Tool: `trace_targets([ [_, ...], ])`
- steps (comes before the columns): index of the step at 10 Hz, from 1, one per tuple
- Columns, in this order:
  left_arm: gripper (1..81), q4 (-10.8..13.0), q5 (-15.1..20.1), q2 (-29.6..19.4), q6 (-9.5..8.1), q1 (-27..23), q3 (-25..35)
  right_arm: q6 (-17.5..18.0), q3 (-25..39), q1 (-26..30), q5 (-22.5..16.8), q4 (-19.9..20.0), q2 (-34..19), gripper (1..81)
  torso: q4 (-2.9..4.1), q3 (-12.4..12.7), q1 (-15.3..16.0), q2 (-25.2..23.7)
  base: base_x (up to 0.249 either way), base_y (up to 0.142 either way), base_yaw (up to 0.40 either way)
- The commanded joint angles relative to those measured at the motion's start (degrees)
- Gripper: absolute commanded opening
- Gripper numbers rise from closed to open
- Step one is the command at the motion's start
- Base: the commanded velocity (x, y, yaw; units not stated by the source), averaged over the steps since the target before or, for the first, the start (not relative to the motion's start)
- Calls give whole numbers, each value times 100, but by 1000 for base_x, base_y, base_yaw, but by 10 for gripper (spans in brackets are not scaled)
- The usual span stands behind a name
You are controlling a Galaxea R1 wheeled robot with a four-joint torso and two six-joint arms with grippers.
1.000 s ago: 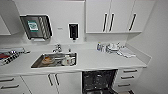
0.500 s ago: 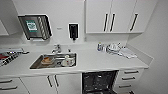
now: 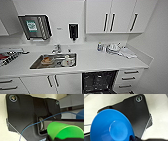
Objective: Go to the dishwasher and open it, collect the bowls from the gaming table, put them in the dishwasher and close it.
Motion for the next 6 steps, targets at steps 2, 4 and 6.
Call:
trace_targets([
  [2,10,-267,-819,-444,55,-707,-14,21,158,217,-349,62,-180,10,0,-165,3,0,0,0,0],
  [4,10,-400,-1304,-655,55,-962,-14,21,167,208,-340,62,-206,10,0,-367,3,0,0,0,0],
  [6,10,-488,-1576,-795,38,-1102,4,39,167,217,-349,62,-206,10,0,-597,3,0,0,0,0],
])
